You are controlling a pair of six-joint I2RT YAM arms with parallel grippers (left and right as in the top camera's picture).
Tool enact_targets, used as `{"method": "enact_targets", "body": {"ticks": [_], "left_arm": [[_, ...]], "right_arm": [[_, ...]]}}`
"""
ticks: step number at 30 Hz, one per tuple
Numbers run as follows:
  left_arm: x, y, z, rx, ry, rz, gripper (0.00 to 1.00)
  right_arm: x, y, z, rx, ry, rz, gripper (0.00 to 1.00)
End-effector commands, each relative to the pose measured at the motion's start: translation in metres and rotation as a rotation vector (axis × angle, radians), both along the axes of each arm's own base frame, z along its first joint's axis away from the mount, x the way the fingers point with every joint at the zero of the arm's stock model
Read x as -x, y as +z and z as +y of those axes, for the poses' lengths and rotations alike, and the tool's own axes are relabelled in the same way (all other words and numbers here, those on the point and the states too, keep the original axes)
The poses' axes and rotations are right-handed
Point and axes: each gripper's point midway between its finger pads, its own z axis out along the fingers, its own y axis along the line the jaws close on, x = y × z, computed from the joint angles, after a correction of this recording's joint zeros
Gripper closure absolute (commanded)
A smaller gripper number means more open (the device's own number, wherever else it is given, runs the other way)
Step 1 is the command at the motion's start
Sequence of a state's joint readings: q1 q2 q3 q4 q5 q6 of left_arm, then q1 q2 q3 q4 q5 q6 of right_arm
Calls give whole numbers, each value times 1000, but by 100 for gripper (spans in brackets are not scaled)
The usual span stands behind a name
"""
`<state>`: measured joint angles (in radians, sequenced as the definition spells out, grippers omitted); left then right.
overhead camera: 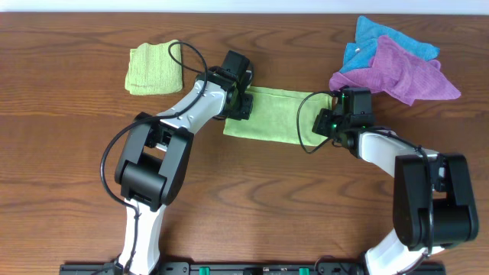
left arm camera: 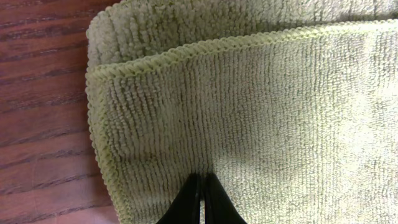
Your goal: Fold the cloth
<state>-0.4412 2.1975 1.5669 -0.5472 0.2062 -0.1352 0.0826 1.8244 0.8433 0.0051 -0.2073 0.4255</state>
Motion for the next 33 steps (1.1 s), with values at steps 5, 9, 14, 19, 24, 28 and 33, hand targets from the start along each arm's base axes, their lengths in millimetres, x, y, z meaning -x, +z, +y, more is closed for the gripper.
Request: {"method": "enact_targets", "body": {"ticks": [5, 9, 14, 19, 24, 28, 33], "left_arm": [[21, -37, 7, -49, 5, 120, 94], [13, -19, 6, -56, -5, 115, 94], [3, -5, 4, -48, -3, 97, 94], [0, 0, 5, -47, 2, 96, 94], [-3, 23, 18, -58, -4, 124, 94], [-9, 54, 27, -23, -30, 124, 94], [-14, 101, 52, -5, 1, 75, 94]], "right_arm": [[4, 14, 15, -12, 50, 28, 99], [-3, 46, 19, 50, 59, 4, 99], [-9, 72, 47, 56, 135, -54, 99], [-5, 74, 66, 85, 171, -68, 99], [1, 74, 83, 81, 209, -69, 99], [1, 75, 91, 78, 226, -81, 99], [1, 80, 103, 80, 244, -98, 99]]}}
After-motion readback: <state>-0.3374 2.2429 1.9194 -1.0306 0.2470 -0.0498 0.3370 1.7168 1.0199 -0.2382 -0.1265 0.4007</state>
